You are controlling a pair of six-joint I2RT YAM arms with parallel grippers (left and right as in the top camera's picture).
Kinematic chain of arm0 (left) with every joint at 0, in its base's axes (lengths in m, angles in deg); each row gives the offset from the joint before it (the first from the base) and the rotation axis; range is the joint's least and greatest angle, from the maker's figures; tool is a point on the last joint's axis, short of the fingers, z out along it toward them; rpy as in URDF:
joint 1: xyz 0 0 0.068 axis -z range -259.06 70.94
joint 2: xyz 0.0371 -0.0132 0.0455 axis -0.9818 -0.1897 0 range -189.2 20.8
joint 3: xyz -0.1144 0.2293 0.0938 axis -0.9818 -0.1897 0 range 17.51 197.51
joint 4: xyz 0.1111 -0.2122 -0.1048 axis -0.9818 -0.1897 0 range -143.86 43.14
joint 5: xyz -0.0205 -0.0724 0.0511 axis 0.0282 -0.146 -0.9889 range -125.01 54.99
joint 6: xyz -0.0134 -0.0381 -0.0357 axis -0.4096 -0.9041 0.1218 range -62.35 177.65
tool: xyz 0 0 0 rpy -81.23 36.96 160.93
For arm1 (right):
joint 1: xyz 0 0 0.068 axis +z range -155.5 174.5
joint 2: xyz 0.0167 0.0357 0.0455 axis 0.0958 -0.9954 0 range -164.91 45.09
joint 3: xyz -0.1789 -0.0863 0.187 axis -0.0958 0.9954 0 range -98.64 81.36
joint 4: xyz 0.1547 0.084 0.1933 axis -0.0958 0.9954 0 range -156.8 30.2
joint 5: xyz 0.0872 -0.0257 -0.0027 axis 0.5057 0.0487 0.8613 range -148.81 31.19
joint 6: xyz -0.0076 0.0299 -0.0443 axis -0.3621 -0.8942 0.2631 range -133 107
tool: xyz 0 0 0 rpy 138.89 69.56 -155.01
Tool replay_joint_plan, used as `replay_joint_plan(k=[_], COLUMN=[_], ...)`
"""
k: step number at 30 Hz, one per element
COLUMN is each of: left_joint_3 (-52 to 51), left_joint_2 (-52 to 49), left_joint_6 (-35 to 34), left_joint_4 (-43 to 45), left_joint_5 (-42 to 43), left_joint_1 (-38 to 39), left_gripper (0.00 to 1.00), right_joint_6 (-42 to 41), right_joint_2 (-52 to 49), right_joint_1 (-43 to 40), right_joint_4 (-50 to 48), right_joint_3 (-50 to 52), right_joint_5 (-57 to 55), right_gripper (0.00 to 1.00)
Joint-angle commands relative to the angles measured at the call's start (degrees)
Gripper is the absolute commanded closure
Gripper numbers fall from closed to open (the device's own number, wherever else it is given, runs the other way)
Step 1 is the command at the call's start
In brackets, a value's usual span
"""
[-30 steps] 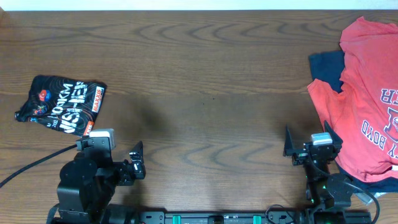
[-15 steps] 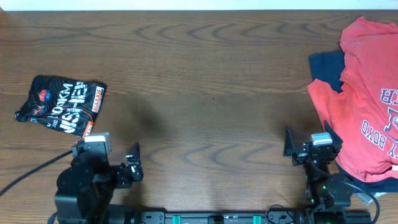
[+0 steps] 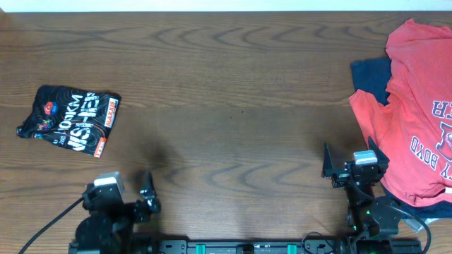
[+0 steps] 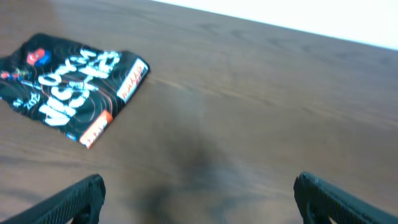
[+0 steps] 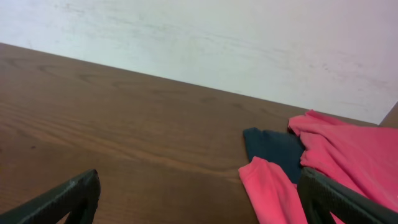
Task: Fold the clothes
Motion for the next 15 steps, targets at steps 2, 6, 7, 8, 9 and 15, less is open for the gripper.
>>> replay_joint_plan(k=[2, 6, 7, 8, 9, 15], left_joint_3=[-8.09, -15.67, -17.38, -19.37, -21.14, -29.35], left_joint_2=[0.66, 0.66, 0.66, 0.66, 0.66, 0.66], left_joint_6=[1.53, 2.75, 2.75, 2.75, 2.75, 3.74], left_joint_4=[9.79, 22.75, 25.59, 28.89, 31.89, 45.86], left_joint_5=[-1.25, -1.22, -1.22, -1.22, -1.22, -1.16], left_joint_1=[-1.60, -1.62, -1.62, -1.62, -1.62, -1.62], left_gripper=[0.02, 0.02, 0.02, 0.02, 0.02, 0.02], right_joint_6=[0.39, 0.39, 0.39, 0.39, 0.39, 0.39], right_joint_2=[0.35, 0.35, 0.35, 0.35, 0.35, 0.35], right_joint_1=[0.48, 0.48, 0.48, 0.48, 0.50, 0.48], right_joint_4=[0.02, 0.02, 0.02, 0.02, 0.02, 0.02], right_joint_3=[0.22, 0.22, 0.22, 0.22, 0.22, 0.22], right_joint_5=[0.42, 0.42, 0.44, 0.42, 0.42, 0.42], right_gripper=[0.01, 0.01, 0.01, 0.01, 0.01, 0.01])
